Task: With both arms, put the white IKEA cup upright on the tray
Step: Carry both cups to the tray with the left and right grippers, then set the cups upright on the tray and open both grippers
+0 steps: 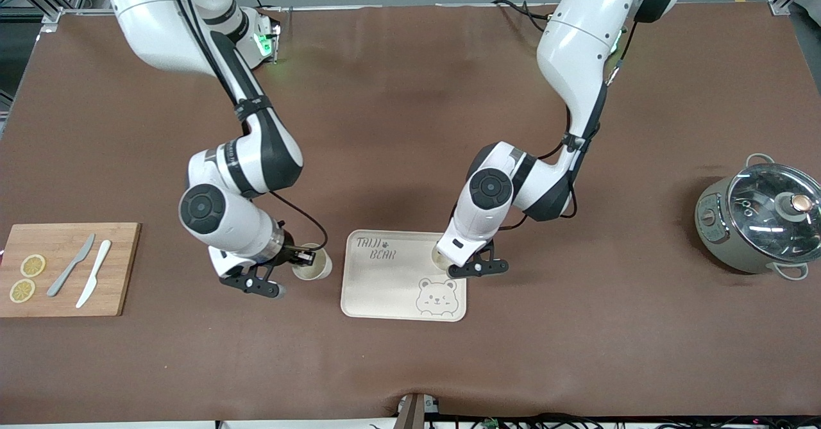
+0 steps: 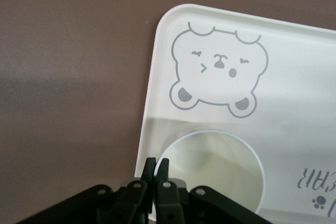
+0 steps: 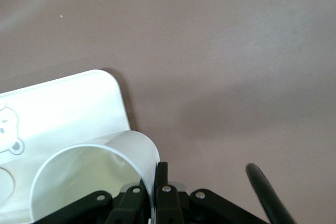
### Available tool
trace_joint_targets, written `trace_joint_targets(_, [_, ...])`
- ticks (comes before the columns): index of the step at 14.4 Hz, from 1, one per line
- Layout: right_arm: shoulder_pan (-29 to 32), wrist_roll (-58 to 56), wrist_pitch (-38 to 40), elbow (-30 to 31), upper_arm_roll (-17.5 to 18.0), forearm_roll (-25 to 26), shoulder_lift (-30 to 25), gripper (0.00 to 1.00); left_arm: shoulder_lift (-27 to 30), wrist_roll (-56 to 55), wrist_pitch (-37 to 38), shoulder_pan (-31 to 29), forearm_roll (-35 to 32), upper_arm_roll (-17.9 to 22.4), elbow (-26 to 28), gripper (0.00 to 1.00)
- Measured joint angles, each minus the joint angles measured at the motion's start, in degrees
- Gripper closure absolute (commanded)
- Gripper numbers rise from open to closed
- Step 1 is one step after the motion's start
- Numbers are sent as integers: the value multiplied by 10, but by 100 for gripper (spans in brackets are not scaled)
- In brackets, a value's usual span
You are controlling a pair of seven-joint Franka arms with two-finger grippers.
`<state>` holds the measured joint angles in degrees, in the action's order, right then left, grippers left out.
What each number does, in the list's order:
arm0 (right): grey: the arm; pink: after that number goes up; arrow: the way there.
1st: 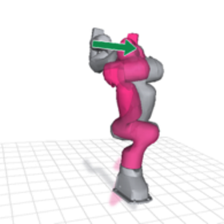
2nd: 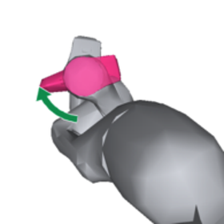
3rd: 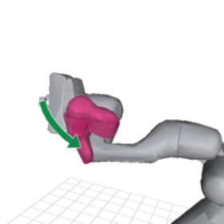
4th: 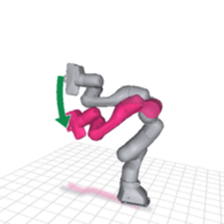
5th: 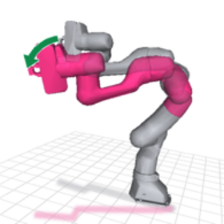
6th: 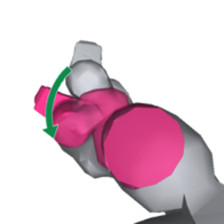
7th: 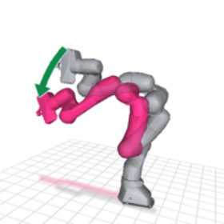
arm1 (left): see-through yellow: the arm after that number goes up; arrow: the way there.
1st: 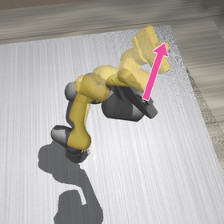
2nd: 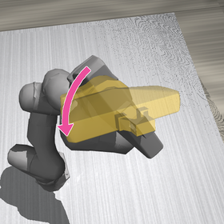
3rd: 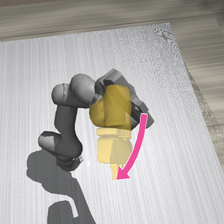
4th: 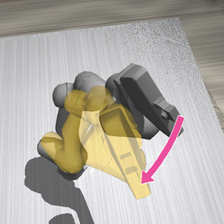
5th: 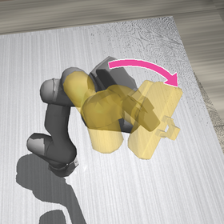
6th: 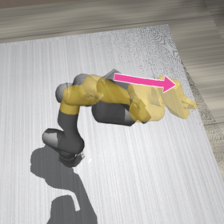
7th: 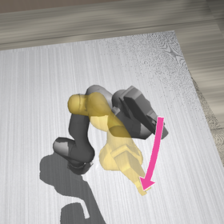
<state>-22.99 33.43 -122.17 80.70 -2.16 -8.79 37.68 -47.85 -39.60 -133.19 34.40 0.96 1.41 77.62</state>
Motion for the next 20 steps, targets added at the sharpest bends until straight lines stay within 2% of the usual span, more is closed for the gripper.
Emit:
trace_joint_targets(1, [-5,15,-4,-5,0,0,5,100,0,-15,0,1,-1,0,-1,0])
trace_joint_targets(5, [-35,83,-21,-34,-1,0,37,100,-2,-63,3,27,-47,17,-5,0])
trace_joint_targets(12, [-92,211,-45,-115,-4,45,125,100,25,-73,138,22,-34,24,-40,0])
trace_joint_targets(16, [-104,248,-77,-122,-5,68,154,100,90,10,271,-11,16,28,-63,0])
trace_joint_targets(20, [-108,253,-87,-122,-5,69,160,100,179,130,356,-88,26,32,-62,0])
